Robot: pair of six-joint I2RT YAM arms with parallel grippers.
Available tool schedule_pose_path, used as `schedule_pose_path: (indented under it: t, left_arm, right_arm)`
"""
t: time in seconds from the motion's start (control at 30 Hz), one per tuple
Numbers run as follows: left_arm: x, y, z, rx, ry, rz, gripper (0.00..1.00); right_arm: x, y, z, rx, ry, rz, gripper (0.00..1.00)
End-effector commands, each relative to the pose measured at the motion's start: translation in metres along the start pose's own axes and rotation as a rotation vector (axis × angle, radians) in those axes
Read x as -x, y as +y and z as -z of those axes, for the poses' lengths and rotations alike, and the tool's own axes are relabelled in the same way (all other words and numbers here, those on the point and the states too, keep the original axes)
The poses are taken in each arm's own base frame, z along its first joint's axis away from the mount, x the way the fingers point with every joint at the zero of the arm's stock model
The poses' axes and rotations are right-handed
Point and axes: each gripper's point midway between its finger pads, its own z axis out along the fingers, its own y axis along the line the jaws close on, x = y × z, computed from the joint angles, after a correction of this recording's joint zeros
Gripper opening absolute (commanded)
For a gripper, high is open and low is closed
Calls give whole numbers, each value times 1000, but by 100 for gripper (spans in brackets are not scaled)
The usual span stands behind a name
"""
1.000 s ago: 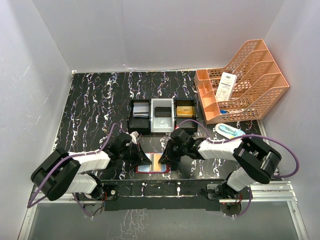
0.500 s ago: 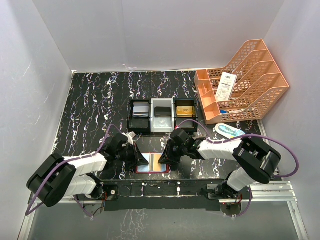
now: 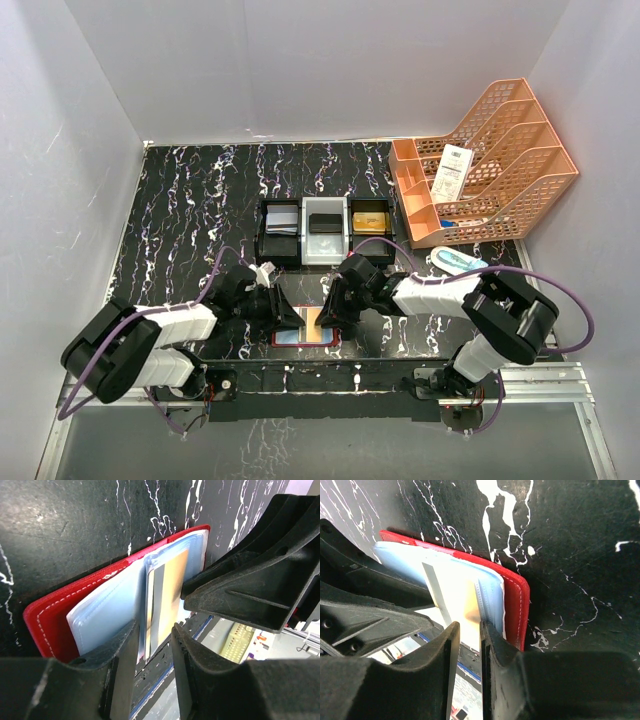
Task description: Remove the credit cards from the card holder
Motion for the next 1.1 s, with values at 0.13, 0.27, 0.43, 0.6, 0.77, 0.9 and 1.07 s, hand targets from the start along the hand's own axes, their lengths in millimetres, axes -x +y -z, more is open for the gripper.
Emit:
schedule_pose_path:
  t: [0.13,0.27,0.43,0.6,0.77,0.9,1.07]
  left_arm:
    - [-8,9,-7,-9,39,28,22]
    - [-8,8,-6,-17,37,32,8]
    - [-9,16,-3,28,25,23,0]
    - [-9,26,2,67,8,16,0]
    - [-8,27,4,64,8,15,0]
    - [-8,24,4,49,13,9,0]
    - [-7,19,2,26,19,0,0]
  right_arm:
    - [-6,-36,-19,-128,10,12,23]
    - [-6,-41,-21,-155,9,8,23]
    - [-6,-56,-18,-209,-9,3,24]
    - [-5,-68,-15,-258,-30,1,30]
    - [-6,-70,-14,-264,-25,2,34]
    - [-4,-61,-13,-236,-27,14,37]
    - [-3,-43,-14,-176,-13,33,38]
